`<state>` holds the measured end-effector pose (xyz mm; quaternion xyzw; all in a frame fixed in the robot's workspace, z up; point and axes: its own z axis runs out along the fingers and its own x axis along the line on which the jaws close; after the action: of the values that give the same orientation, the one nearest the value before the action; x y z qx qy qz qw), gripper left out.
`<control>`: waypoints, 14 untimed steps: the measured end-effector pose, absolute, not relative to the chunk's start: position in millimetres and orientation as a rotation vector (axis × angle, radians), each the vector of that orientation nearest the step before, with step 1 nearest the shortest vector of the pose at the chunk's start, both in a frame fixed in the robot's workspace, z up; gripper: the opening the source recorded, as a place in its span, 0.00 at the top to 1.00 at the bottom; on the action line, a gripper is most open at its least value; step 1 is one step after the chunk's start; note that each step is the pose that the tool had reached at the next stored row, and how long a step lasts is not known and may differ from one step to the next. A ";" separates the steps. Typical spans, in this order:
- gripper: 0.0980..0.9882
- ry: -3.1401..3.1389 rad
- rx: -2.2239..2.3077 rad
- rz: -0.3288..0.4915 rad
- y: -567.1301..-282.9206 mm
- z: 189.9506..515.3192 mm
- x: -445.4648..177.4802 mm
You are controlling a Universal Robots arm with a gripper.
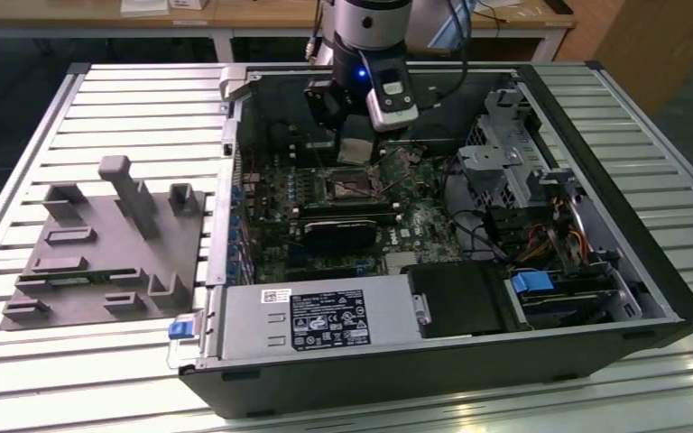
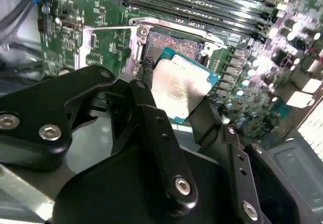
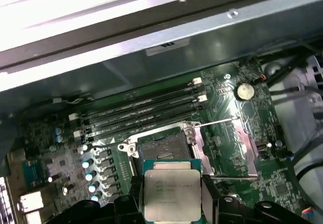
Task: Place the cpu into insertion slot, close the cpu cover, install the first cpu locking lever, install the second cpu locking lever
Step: 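Place the cpu into insertion slot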
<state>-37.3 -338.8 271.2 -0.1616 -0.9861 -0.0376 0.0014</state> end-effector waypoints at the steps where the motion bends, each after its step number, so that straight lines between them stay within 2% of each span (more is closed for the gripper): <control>1: 0.51 -3.091 -0.535 -0.118 -338.9 271.1 -37.3; 14: 0.51 -3.015 -0.898 -0.118 -338.8 268.7 -37.2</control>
<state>-37.2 -338.8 268.7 -0.2852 -0.9577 -0.0375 -0.0034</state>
